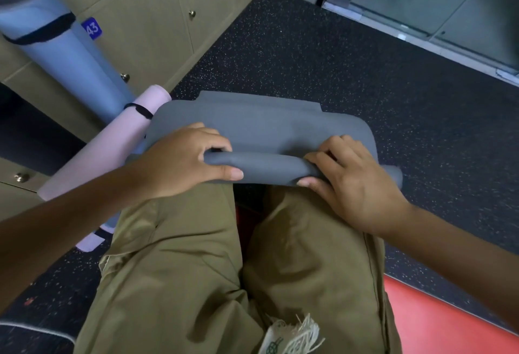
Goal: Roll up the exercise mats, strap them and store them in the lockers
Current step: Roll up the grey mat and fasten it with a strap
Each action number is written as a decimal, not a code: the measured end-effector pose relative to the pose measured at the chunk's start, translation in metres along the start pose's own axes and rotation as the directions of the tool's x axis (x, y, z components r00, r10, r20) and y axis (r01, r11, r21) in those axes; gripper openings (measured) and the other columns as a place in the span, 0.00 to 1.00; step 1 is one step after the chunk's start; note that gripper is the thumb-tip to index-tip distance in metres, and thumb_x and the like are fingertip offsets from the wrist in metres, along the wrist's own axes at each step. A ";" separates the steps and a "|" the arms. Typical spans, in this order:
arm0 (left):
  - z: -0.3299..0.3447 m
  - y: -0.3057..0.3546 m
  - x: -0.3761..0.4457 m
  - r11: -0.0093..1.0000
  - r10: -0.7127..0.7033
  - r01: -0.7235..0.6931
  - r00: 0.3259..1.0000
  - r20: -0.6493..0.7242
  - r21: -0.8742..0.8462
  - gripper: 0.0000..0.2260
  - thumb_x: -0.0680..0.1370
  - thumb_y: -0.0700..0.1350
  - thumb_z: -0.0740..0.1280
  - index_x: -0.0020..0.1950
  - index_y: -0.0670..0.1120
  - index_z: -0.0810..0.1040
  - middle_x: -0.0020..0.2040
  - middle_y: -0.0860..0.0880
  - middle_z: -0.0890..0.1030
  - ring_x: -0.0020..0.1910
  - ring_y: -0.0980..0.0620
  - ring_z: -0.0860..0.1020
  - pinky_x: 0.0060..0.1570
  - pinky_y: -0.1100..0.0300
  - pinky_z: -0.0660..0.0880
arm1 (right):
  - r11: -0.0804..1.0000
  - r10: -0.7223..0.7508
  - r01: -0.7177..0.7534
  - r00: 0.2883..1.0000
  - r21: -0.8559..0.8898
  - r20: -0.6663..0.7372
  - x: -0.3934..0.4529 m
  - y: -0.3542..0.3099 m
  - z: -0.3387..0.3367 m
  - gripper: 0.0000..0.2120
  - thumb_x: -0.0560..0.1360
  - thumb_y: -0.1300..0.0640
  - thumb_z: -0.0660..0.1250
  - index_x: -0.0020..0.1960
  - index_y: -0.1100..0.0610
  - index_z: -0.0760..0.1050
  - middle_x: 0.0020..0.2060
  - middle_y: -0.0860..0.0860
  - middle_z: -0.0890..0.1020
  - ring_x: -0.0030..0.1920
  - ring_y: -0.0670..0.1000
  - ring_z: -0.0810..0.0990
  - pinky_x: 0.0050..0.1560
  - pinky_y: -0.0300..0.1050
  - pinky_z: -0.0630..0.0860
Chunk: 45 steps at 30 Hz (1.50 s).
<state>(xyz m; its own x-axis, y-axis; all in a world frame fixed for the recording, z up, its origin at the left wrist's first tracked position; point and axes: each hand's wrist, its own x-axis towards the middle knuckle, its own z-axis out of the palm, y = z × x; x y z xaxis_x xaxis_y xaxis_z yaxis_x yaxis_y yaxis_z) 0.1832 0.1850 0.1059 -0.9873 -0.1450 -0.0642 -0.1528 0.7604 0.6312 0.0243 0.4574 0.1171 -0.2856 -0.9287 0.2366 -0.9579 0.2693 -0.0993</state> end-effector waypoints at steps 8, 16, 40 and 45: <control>-0.007 0.000 0.005 1.000 0.019 -0.019 0.998 -0.052 0.013 0.29 0.65 0.82 0.61 0.44 0.57 0.78 0.41 0.57 0.78 0.47 0.53 0.73 0.50 0.52 0.72 | 0.910 0.108 -0.221 0.943 0.351 0.315 0.030 0.023 -0.022 0.26 0.75 0.32 0.62 0.59 0.52 0.69 0.48 0.48 0.76 0.48 0.48 0.75 0.49 0.38 0.69; 0.012 -0.002 -0.011 0.835 0.392 -0.243 0.893 -0.223 0.494 0.30 0.76 0.69 0.65 0.57 0.44 0.83 0.47 0.48 0.81 0.48 0.46 0.75 0.46 0.51 0.75 | 0.851 0.100 -0.283 0.914 0.442 0.392 0.046 0.033 -0.021 0.24 0.69 0.32 0.66 0.51 0.51 0.72 0.40 0.45 0.77 0.42 0.48 0.75 0.41 0.37 0.71; -0.032 0.011 0.025 0.986 0.156 -0.144 0.974 -0.162 0.081 0.20 0.71 0.60 0.78 0.59 0.54 0.82 0.52 0.56 0.79 0.48 0.55 0.77 0.51 0.66 0.69 | 0.889 0.243 -0.270 0.963 0.371 0.119 0.058 0.039 -0.006 0.30 0.65 0.23 0.66 0.43 0.50 0.83 0.38 0.45 0.80 0.40 0.47 0.77 0.42 0.44 0.71; -0.013 0.011 0.017 0.918 0.303 -0.167 0.880 -0.366 0.359 0.15 0.77 0.58 0.71 0.49 0.47 0.87 0.44 0.52 0.83 0.42 0.54 0.75 0.47 0.61 0.70 | 0.794 0.236 -0.388 0.906 0.468 0.350 0.077 0.050 -0.015 0.25 0.62 0.30 0.68 0.41 0.51 0.84 0.37 0.47 0.84 0.40 0.46 0.80 0.42 0.39 0.73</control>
<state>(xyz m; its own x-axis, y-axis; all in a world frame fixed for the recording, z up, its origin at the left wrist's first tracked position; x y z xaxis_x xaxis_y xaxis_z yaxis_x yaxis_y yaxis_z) 0.1654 0.1831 0.1218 -0.8997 -0.1286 0.4172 0.0094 0.9497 0.3130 -0.0455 0.4033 0.1451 -0.4749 -0.8676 -0.1476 -0.6370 0.4546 -0.6225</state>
